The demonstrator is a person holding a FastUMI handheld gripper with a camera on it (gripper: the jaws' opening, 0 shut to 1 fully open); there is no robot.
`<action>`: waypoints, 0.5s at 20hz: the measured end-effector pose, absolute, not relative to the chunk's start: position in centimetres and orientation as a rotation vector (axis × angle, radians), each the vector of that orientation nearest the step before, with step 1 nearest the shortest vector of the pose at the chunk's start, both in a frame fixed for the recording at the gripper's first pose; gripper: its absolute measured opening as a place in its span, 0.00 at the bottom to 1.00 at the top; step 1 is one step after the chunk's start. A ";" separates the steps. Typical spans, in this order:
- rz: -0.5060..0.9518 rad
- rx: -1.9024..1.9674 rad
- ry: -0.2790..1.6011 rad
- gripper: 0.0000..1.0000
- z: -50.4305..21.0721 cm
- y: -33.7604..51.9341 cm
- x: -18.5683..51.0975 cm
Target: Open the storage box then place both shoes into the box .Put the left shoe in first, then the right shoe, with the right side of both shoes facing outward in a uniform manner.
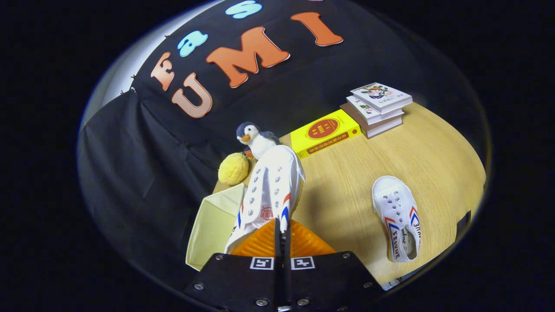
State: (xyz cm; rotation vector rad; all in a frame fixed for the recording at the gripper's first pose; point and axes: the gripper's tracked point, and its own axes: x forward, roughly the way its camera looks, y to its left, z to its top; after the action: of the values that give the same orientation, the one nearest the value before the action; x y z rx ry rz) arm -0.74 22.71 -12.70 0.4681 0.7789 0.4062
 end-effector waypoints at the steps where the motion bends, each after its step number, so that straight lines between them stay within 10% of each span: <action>1: 0.418 0.479 0.773 0.00 -11.8 23.9 -0.8; 10: 0.506 0.475 0.809 0.00 -11.5 35.7 -3.5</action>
State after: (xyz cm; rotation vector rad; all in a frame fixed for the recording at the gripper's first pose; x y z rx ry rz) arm -3.53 35.70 -11.48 0.4747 0.8090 0.5063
